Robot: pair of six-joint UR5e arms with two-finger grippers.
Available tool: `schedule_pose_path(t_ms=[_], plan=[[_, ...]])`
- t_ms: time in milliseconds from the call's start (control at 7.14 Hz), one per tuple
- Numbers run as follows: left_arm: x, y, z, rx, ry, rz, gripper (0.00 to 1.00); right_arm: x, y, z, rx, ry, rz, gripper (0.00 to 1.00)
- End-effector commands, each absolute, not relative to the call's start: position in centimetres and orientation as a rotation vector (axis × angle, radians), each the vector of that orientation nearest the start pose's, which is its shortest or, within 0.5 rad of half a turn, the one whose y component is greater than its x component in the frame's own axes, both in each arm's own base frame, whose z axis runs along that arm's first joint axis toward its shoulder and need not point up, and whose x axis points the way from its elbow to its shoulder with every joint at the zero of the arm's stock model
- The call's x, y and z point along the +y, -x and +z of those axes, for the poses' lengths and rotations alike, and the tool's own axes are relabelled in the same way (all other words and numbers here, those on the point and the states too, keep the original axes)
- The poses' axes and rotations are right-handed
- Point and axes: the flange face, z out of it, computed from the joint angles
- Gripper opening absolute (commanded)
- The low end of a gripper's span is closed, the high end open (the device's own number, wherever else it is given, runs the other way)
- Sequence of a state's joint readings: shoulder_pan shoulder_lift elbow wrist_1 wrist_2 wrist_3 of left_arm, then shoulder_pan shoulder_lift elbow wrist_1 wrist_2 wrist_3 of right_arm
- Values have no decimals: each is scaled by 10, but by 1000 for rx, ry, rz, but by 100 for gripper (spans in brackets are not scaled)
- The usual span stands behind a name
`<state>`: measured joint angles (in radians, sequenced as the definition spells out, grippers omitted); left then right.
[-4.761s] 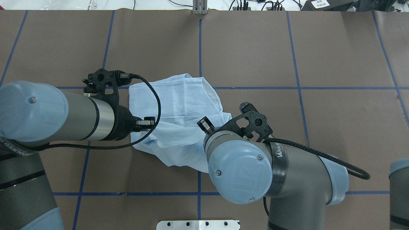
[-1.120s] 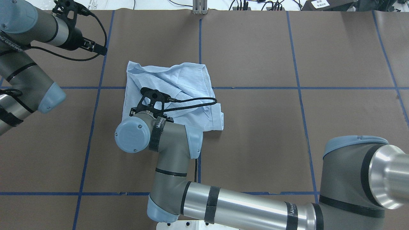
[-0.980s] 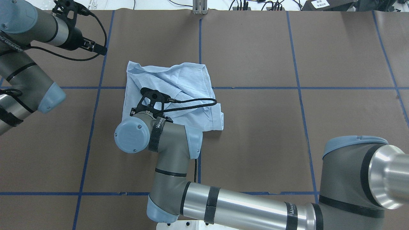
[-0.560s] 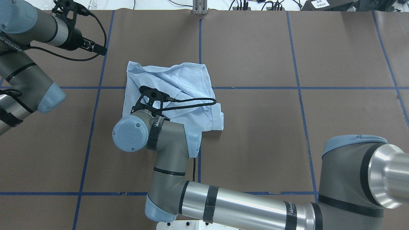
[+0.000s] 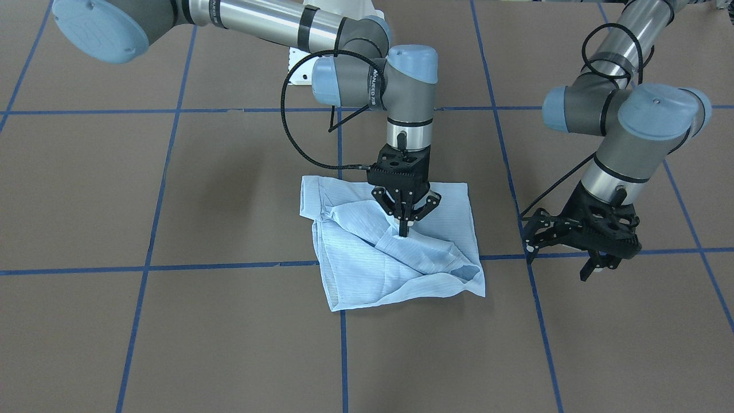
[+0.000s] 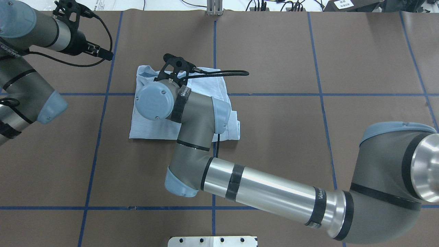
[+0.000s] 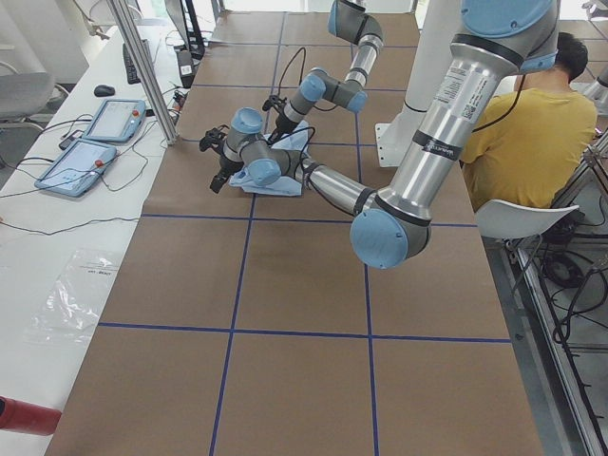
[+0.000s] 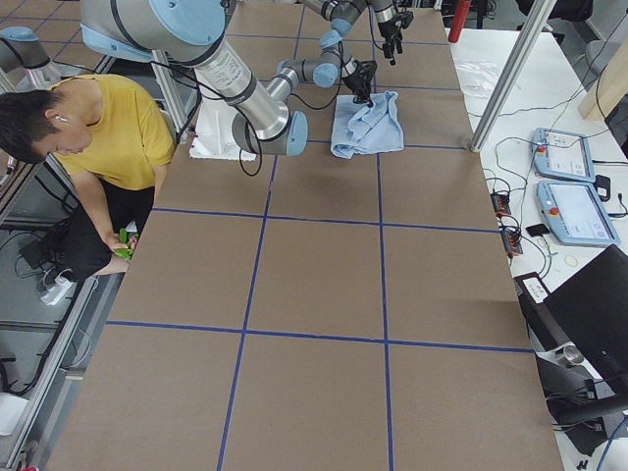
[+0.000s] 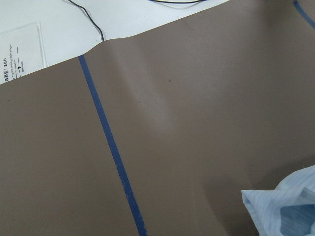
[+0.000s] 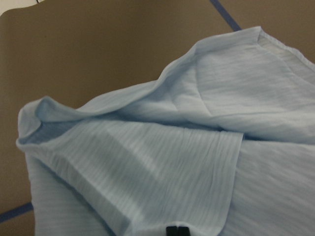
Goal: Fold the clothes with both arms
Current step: 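Slide the right gripper across the shirt toward its far edge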
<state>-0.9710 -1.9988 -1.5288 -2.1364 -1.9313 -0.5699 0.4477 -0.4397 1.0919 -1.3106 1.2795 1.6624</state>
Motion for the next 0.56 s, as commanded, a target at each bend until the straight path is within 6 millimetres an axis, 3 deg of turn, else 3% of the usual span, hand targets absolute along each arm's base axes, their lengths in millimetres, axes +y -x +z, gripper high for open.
schedule_pose_path(t_ms=[0,140,420], plan=[[-598,-290,381,800,-599,191,100,-579,647,115,-847,-518,651,0],[-596,-288,383,800,-597,190,100,-600,647,138,-868,-575,628,0],[-586,-282,389,801,-591,182,100,-611,646,154,-827,-600,584,0]])
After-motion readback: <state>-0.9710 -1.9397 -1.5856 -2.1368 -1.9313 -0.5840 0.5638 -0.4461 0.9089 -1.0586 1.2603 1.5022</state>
